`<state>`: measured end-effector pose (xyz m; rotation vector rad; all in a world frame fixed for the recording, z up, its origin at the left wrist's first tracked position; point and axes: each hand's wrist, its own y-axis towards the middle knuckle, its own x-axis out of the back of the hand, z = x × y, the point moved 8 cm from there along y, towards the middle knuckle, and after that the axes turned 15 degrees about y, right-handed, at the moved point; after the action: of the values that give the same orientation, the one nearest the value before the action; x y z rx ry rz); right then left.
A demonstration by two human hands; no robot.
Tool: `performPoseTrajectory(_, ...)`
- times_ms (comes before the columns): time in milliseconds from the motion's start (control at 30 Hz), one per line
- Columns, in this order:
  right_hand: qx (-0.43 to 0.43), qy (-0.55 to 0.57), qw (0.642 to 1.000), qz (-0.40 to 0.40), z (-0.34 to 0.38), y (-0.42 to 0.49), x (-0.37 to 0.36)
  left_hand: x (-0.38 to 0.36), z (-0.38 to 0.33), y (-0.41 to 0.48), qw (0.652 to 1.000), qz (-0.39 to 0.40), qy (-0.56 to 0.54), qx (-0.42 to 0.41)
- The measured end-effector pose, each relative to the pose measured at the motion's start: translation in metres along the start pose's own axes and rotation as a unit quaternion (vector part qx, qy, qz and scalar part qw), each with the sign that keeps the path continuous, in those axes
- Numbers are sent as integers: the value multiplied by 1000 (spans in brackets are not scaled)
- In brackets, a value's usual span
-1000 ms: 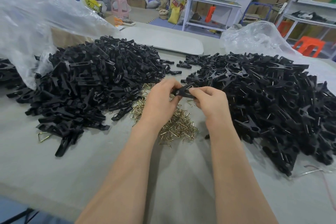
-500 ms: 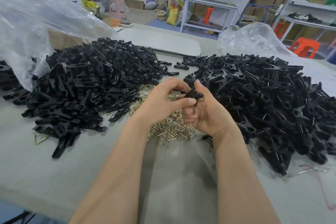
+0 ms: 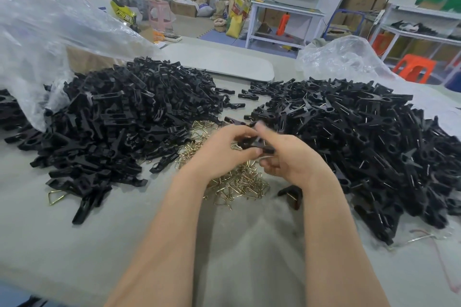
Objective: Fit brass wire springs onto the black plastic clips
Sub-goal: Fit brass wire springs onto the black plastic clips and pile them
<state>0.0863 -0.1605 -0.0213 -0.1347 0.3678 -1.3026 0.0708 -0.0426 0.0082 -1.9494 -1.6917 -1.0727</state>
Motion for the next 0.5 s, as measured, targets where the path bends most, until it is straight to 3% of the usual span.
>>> performPoseTrajectory(67, 58, -36, 997, -44, 16, 3, 2, 1, 2, 2, 1000, -19, 12, 9)
performPoseTrajectory(100, 113, 37, 990, -76, 30, 4, 8, 7, 2, 2, 998, -53, 3, 19)
performPoseTrajectory(133, 171, 179, 964, -97, 46, 2, 15, 17, 5, 2, 993, -109, -20, 37)
performPoseTrajectory(200, 250, 469, 844, -71, 71, -3, 26, 47, 21, -7, 953, -265, -100, 105)
performPoseTrajectory(233, 261, 518, 812, -61, 76, 0, 28, 59, 32, -17, 915, -346, -148, 145)
performPoseTrajectory(267, 254, 491, 831, -63, 78, 3, 23, 68, 44, -28, 871, -414, -190, 183)
performPoseTrajectory(300, 235, 396, 884, -86, 74, 7, 13, 71, 53, -38, 832, -461, -221, 217)
performPoseTrajectory(333, 215, 240, 940, -114, 66, 11, -1, 72, 60, -43, 805, -484, -244, 242)
performPoseTrajectory(367, 201, 73, 968, -131, 58, 15, -18, 71, 66, -45, 791, -489, -259, 260)
performPoseTrajectory(433, 221, -163, 953, -127, 44, 26, -54, 69, 72, -44, 792, -478, -258, 279)
performPoseTrajectory(500, 226, -305, 920, -96, 29, 45, -84, 72, 70, -44, 808, -475, -202, 284)
